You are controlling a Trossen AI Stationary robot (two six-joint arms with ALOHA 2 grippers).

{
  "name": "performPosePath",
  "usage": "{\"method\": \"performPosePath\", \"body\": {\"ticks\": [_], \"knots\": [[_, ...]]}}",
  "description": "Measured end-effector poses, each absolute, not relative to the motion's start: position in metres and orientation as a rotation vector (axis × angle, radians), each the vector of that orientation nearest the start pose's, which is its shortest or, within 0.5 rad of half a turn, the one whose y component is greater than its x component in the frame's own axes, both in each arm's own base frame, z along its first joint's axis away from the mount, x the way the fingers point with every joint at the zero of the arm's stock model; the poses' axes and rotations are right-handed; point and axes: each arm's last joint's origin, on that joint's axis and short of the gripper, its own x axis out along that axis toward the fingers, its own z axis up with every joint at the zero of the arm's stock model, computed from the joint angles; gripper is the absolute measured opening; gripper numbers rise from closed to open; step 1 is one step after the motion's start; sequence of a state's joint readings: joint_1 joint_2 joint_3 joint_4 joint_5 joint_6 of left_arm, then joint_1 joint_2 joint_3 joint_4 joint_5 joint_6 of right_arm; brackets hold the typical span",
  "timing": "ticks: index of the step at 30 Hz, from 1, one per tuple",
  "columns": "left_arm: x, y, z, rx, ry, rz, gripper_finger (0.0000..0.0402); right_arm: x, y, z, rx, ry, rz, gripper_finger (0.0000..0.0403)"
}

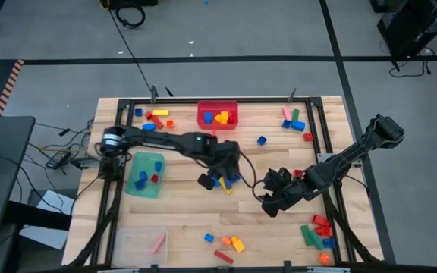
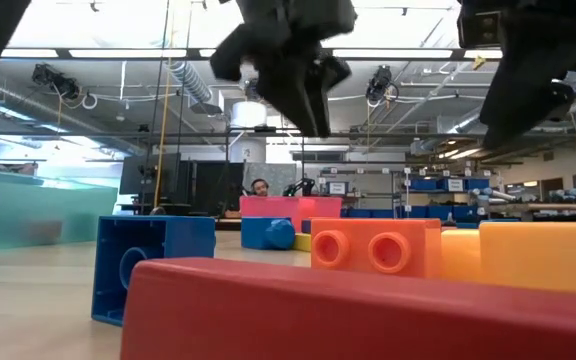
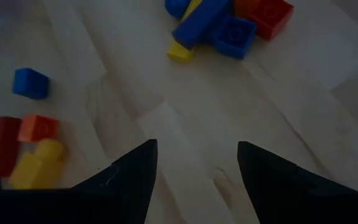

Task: Sort blocks by size
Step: Put the blue rectangle block into the transparent bin

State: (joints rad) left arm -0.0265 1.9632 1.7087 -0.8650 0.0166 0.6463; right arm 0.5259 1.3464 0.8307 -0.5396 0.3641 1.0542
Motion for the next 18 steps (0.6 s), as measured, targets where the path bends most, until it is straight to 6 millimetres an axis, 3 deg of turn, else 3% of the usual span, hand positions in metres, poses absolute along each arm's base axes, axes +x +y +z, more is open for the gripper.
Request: {"method": "performPosePath", "body": {"ticks": [9, 18], "knots": [[0.435, -0.016, 0.216, 0.923, 1.161, -0.643, 0.0122, 0.220, 0.116, 0.208, 0.551, 0.922, -0.382, 0.0236], [0.440, -0.016, 0.200, 1.019, 1.173, -0.706, 0.0157, 0.220, 0.116, 0.208, 0.574, 0.917, -0.393, 0.0236]]}}
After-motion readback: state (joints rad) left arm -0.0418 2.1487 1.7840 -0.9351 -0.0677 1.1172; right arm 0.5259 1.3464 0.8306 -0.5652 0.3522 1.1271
